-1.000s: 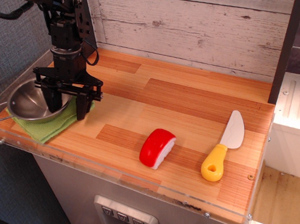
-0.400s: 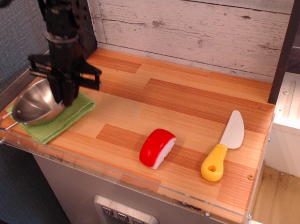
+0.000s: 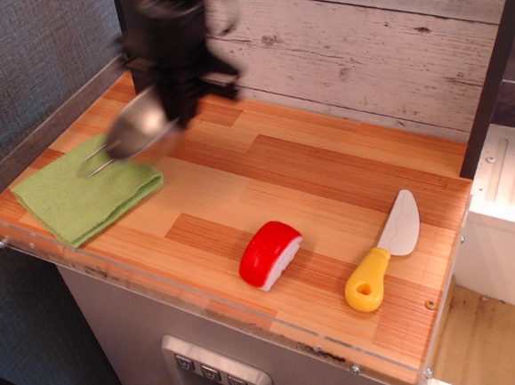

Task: Move bowl to top right of table slightly to the left of knife

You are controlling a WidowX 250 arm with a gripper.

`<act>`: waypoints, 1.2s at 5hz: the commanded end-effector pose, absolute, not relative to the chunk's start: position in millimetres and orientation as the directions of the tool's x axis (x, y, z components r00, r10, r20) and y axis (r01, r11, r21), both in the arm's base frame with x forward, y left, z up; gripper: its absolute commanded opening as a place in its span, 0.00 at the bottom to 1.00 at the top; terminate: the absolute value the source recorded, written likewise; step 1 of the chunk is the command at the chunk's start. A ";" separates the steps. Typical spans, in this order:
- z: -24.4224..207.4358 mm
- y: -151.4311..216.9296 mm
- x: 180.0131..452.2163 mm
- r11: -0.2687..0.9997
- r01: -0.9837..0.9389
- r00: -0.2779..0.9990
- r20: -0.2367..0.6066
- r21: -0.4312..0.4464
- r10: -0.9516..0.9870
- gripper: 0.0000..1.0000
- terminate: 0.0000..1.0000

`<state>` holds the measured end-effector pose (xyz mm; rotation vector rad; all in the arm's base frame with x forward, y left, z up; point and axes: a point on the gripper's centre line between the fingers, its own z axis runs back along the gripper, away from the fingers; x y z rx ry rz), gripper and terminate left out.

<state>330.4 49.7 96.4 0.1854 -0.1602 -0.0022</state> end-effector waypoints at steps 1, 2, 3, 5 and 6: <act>104.0 -51.4 357.7 0.938 0.254 0.934 0.193 0.238 -0.302 0.00 0.00; 95.8 -79.6 348.7 0.933 0.269 0.933 0.177 0.240 -0.315 0.00 0.00; 80.2 -84.7 345.0 0.933 0.282 0.939 0.134 0.224 -0.316 0.00 0.00; 50.1 -71.5 340.3 0.950 0.260 0.963 0.020 0.175 -0.268 1.00 0.00; 56.1 -81.1 341.8 0.933 0.325 0.940 0.049 0.157 -0.336 1.00 0.00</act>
